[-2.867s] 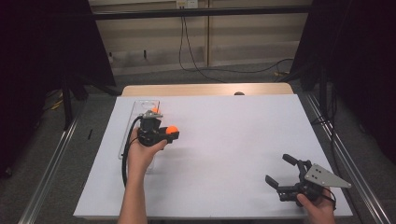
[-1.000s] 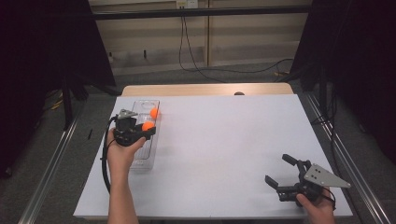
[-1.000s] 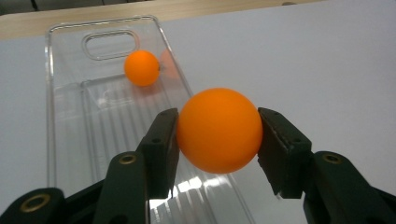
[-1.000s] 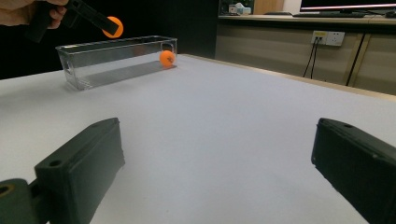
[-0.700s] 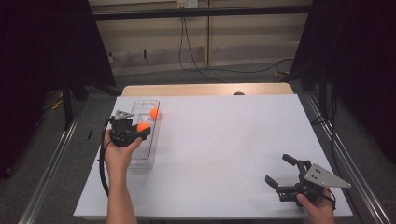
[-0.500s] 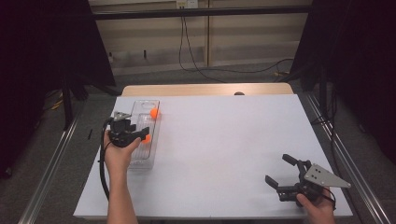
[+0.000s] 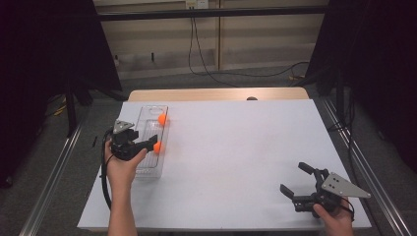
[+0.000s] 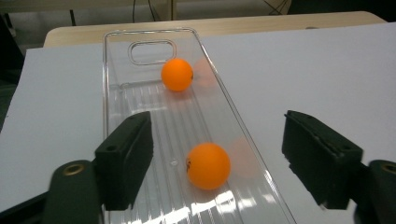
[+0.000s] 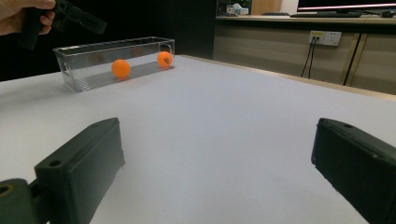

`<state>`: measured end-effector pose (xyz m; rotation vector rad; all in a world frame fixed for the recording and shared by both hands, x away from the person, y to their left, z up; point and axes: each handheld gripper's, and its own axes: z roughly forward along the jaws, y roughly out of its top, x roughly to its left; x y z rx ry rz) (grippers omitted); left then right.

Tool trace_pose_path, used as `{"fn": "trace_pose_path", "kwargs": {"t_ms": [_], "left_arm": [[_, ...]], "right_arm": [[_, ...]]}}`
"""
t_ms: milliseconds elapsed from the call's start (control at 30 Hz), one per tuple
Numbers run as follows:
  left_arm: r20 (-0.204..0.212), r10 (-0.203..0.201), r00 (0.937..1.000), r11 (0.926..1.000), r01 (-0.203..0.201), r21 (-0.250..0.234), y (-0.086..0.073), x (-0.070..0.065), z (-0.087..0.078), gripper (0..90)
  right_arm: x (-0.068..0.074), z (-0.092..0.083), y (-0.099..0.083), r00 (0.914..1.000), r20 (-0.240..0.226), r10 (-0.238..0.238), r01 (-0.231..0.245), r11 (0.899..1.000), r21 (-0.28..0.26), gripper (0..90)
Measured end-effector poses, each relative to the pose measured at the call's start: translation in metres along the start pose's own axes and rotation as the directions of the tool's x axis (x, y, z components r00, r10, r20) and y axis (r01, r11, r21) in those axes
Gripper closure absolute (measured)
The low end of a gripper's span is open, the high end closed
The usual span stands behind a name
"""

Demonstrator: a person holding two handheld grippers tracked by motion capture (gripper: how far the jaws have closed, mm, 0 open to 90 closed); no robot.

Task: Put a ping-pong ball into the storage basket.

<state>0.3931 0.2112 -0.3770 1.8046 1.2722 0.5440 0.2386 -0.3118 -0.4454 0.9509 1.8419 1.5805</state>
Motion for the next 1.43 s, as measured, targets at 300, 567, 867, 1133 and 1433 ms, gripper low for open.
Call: {"fn": "trace_pose_path", "kwargs": {"t_ms": [300,567,867,1133,1433], "left_arm": [[0.062,0.002,0.9981,0.9966,0.003,-0.082,-0.015,-0.004,-0.012,14.3],[0.09,0.03,0.9955,0.9921,-0.018,-0.124,-0.023,-0.011,-0.018,10.6],[0.098,0.056,0.9936,0.9867,-0.04,-0.158,-0.033,-0.013,-0.025,8.6],[0.129,0.05,0.9904,0.978,-0.022,-0.208,-0.047,-0.017,-0.03,7.8],[0.132,0.067,0.989,0.9691,-0.033,-0.244,-0.063,-0.02,-0.038,5.7]], "right_arm": [[0.0,0.0,0.0,1.0,-0.001,0.0,0.0,1.0,0.0,2.0],[-0.001,0.0,0.0,1.0,-0.002,0.0,0.0,1.0,0.001,2.0],[0.0,0.0,0.0,1.0,-0.001,0.001,-0.001,1.0,0.003,2.0],[0.0,0.0,0.0,1.0,-0.002,-0.001,0.001,1.0,0.0,2.0],[0.0,0.0,0.0,1.0,-0.002,-0.007,0.007,1.0,0.004,2.0]]}}
